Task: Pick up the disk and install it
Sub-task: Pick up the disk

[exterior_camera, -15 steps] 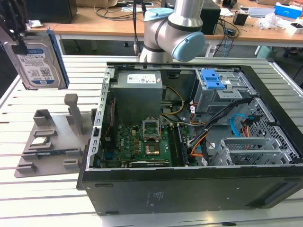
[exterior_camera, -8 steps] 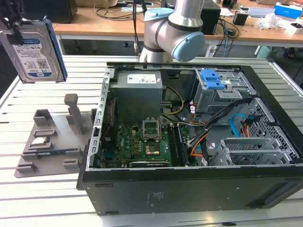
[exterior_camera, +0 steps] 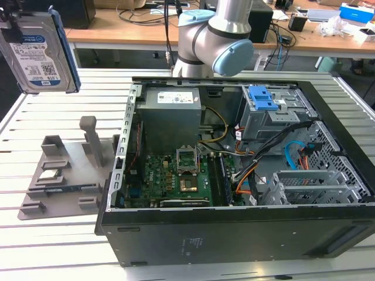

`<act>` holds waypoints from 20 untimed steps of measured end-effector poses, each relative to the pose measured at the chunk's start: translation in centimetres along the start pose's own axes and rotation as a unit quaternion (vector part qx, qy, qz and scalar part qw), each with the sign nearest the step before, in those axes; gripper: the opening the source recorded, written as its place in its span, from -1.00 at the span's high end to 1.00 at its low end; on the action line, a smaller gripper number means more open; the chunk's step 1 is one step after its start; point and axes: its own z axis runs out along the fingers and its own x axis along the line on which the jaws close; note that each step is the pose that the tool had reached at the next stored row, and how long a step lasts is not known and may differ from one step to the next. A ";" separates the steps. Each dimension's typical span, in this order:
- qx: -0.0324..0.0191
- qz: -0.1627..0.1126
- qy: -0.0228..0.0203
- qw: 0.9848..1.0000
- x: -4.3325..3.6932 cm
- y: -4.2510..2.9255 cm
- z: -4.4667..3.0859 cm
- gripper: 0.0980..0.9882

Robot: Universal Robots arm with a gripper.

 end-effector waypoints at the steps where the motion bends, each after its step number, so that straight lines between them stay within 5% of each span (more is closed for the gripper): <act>1: 0.000 0.000 0.000 1.000 0.00 0.01 -0.21 0.40; 7: 0.000 0.000 0.000 1.000 -0.12 0.11 -2.47 0.40; 14: 0.000 0.000 0.000 1.000 -0.16 0.15 -3.44 0.40; 20: 0.000 0.000 0.000 1.000 -0.16 -0.04 -3.54 0.40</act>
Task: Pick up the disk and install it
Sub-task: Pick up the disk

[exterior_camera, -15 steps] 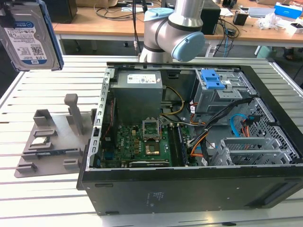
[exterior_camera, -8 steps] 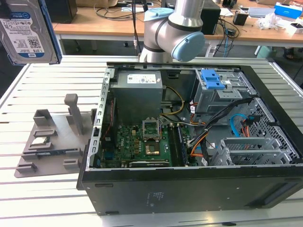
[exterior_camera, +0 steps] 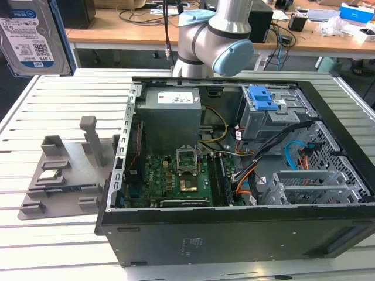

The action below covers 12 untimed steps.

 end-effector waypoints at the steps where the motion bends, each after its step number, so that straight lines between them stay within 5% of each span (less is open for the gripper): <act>1: 0.000 0.000 0.000 1.000 0.01 -0.22 -0.01 0.40; 12: 0.000 0.000 0.000 1.000 0.13 -3.58 -0.16 0.40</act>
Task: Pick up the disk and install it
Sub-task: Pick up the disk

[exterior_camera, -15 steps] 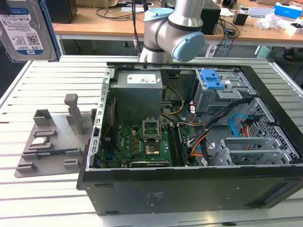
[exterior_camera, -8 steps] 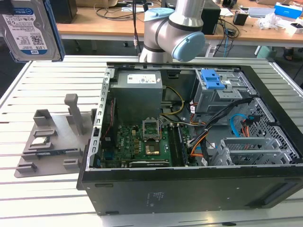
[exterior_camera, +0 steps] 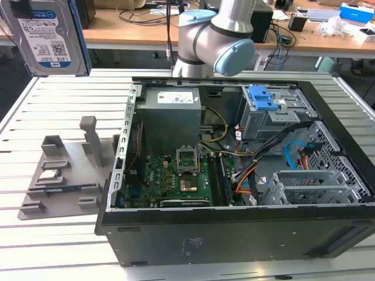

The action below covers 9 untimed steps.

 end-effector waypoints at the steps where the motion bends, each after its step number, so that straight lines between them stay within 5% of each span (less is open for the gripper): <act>1: 0.000 0.000 0.000 1.000 0.02 -0.50 -0.02 0.40; 9: 0.000 0.000 0.000 1.000 0.09 -3.24 -0.15 0.40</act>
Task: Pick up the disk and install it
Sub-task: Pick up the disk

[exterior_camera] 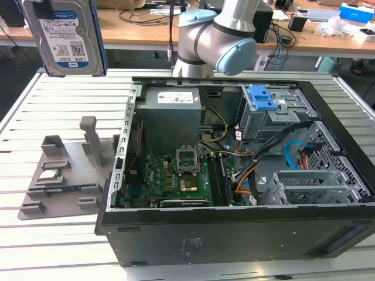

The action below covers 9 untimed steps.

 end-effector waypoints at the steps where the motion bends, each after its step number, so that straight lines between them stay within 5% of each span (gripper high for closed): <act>1: 0.000 0.000 0.000 1.000 0.02 -0.60 -0.02 0.40; 4: 0.000 0.000 0.000 1.000 0.05 -1.65 -0.08 0.40; 5: 0.000 0.000 0.000 1.000 0.07 -2.79 -0.13 0.40; 9: 0.000 0.000 0.000 1.000 0.12 -4.86 -0.23 0.40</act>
